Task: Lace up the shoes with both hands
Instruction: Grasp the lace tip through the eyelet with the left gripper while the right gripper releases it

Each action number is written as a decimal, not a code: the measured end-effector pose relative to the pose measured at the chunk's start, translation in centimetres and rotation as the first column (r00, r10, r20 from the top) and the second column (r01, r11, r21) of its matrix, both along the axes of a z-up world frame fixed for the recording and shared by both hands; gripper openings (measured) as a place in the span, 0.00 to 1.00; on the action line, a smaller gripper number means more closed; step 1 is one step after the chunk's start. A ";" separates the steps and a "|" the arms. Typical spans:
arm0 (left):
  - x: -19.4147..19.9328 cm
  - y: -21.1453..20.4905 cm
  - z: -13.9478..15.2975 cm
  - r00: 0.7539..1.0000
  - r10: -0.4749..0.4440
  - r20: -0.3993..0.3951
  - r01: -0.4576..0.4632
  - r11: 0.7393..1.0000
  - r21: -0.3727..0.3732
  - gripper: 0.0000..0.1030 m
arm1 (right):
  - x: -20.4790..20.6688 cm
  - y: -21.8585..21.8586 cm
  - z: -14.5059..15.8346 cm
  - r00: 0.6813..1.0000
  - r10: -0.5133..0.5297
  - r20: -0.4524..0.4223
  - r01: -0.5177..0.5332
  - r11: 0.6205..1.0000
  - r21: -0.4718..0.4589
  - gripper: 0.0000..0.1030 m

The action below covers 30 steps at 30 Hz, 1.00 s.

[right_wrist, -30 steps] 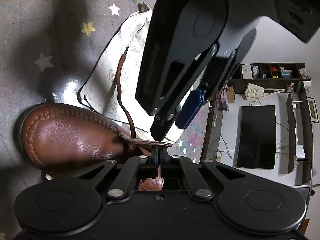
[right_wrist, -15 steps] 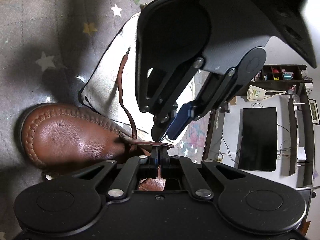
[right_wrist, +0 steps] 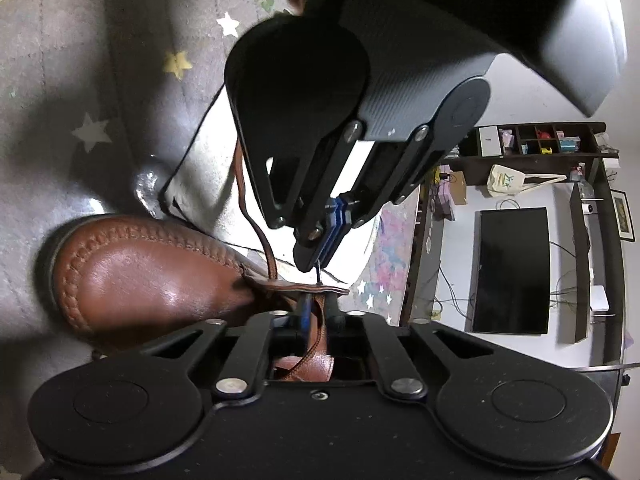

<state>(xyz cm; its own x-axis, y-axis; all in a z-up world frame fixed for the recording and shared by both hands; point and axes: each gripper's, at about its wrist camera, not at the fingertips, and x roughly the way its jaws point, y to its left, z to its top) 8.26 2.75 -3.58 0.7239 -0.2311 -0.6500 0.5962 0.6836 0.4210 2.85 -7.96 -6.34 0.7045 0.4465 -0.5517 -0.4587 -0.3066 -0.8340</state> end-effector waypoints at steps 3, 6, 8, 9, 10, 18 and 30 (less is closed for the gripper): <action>-0.7 0.1 0.2 1.000 0.021 0.003 -0.021 1.000 -0.015 0.03 | 0.1 0.0 -0.1 1.000 -0.016 0.007 0.016 1.000 0.010 0.08; -1.2 0.3 0.4 0.999 0.036 0.003 -0.036 0.999 -0.026 0.03 | 0.5 0.0 0.0 0.999 -0.038 0.000 0.038 0.999 0.018 0.08; -1.8 0.3 0.5 0.999 0.036 0.009 -0.035 0.999 -0.029 0.03 | 0.6 0.1 -0.1 0.999 -0.044 -0.002 0.044 0.999 0.020 0.08; -2.0 0.3 0.6 0.999 0.032 0.014 -0.031 0.999 -0.027 0.03 | 0.8 0.3 -0.1 0.999 -0.048 -0.010 0.048 0.998 0.037 0.08; -2.2 0.3 0.7 0.999 0.029 0.015 -0.029 0.999 -0.027 0.03 | 0.9 0.5 -0.1 0.998 -0.052 -0.017 0.053 0.998 0.041 0.08; -3.3 0.2 1.3 0.998 -0.017 0.052 0.016 1.000 0.011 0.17 | 1.4 1.0 -0.5 0.998 -0.049 -0.038 0.050 0.998 0.026 0.08; -2.3 -0.6 0.9 0.996 -0.084 0.041 0.081 0.994 0.071 0.14 | 0.8 0.4 -0.8 0.999 -0.029 -0.032 0.030 0.999 0.019 0.08</action>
